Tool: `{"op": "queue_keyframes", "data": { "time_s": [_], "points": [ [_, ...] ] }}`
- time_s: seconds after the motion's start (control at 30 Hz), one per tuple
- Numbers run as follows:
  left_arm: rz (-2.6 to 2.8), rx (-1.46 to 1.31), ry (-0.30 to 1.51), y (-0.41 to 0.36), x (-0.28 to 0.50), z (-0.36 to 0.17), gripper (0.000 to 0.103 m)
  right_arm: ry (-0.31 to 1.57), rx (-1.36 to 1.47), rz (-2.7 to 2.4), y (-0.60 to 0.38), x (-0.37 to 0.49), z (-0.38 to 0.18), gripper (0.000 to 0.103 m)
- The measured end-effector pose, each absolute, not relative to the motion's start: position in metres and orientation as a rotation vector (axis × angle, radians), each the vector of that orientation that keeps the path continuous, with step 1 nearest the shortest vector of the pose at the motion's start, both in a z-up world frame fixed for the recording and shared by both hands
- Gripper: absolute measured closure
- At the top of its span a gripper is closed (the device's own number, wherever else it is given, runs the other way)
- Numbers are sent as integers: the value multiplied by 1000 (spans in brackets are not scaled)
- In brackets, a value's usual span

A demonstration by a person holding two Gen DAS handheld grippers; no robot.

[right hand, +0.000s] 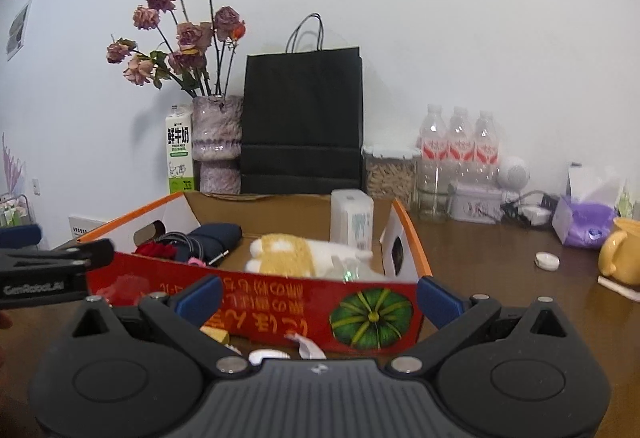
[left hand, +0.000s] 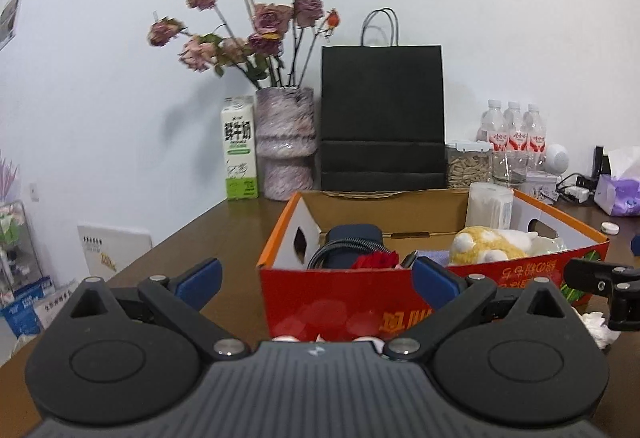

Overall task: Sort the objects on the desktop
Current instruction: 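Move both grippers back to the white cap and crumpled tissue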

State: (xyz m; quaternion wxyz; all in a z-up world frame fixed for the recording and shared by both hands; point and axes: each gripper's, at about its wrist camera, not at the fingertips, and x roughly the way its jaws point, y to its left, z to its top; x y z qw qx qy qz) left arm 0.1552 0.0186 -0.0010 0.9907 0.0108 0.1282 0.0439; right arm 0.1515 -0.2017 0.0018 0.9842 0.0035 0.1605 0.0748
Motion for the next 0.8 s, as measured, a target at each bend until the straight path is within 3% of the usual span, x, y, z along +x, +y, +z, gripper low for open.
{"op": "queue_keyframes", "data": {
  "time_s": [0.37, 0.73, 0.8],
  "points": [
    [39, 60, 482, 37, 138, -11, 0, 428, -7, 192, -200, 123, -4, 0],
    [-11, 66, 592, 36, 135, -30, 0, 552, -31, 183, -200, 115, -18, 0],
    [-27, 56, 611, 35, 137, -32, 6, 563, -30, 184, -201, 114, -21, 0]
  ]
}}
